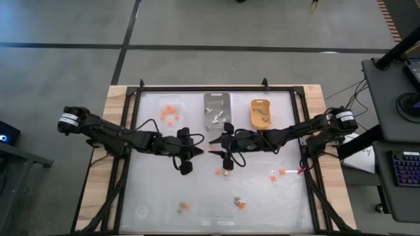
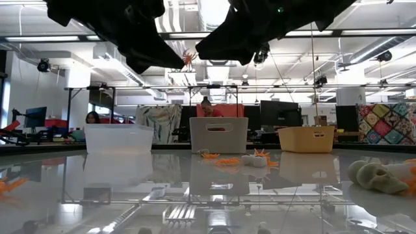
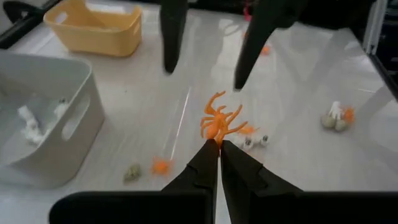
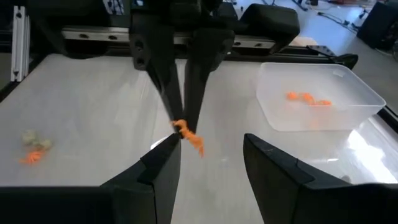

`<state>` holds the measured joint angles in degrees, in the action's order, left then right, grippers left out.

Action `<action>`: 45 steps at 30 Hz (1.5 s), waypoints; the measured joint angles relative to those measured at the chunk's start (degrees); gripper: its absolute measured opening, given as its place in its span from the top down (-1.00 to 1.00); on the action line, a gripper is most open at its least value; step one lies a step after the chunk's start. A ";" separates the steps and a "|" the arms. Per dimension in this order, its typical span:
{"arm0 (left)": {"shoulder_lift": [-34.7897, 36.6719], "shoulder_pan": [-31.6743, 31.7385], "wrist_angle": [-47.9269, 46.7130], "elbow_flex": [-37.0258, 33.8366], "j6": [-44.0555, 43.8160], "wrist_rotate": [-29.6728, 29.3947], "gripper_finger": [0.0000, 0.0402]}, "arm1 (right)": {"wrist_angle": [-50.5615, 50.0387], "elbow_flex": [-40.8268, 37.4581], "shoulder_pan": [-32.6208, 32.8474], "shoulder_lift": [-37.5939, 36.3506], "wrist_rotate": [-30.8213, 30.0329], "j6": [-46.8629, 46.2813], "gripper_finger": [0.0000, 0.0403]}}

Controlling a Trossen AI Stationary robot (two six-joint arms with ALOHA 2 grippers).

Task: Sort Halloween decoration
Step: Put the orange spider toy into the transparent white bin

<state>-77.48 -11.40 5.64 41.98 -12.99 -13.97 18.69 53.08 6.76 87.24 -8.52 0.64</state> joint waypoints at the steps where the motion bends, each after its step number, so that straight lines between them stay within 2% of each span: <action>1: -0.05 -0.02 0.38 0.00 0.15 -0.11 1.00 | 0.05 0.00 0.00 0.00 -0.01 0.01 0.17; 4: 0.12 0.00 -0.71 0.07 0.18 -2.50 1.00 | -0.17 0.00 0.00 0.00 -0.01 0.01 0.17; 9: 3.34 0.99 -10.25 1.10 -0.62 -8.22 1.00 | -0.20 0.00 -0.02 -0.57 -0.44 -0.77 0.17; 14: 7.81 3.94 -29.62 3.66 -3.81 -17.53 1.00 | -0.09 0.44 0.04 -1.52 -0.48 -1.70 0.17; 16: 9.23 6.55 -38.96 4.62 -6.55 -22.68 1.00 | -0.07 0.63 0.23 -1.78 -0.48 -1.67 0.17; 18: 10.18 10.16 -46.11 4.99 -9.07 -24.78 1.00 | -0.04 0.92 0.36 -1.79 -0.45 -1.70 0.17; 21: 10.94 17.43 -49.72 4.73 -10.62 -23.41 1.00 | -0.17 0.98 0.40 -1.79 -0.45 -1.70 0.17; 25: 9.13 27.26 -49.97 4.07 -9.24 -17.53 1.00 | -0.16 0.98 0.50 -1.79 -0.47 -2.19 0.17; 29: 6.34 33.63 -49.59 4.07 -8.65 -14.85 1.00 | -0.43 1.01 0.62 -1.79 -0.46 -3.57 0.17; 37: 2.92 34.69 -49.59 4.07 -7.40 -14.50 0.78 | -2.55 1.03 0.48 -1.79 -0.47 -11.43 0.17; 45: 3.55 34.31 -49.55 4.07 -8.48 -14.49 0.56 | -6.11 1.05 0.48 -2.14 -0.45 -19.95 0.17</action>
<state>-73.93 22.91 -43.91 46.04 -21.47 -28.46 12.59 54.13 7.25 85.10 -8.97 -19.31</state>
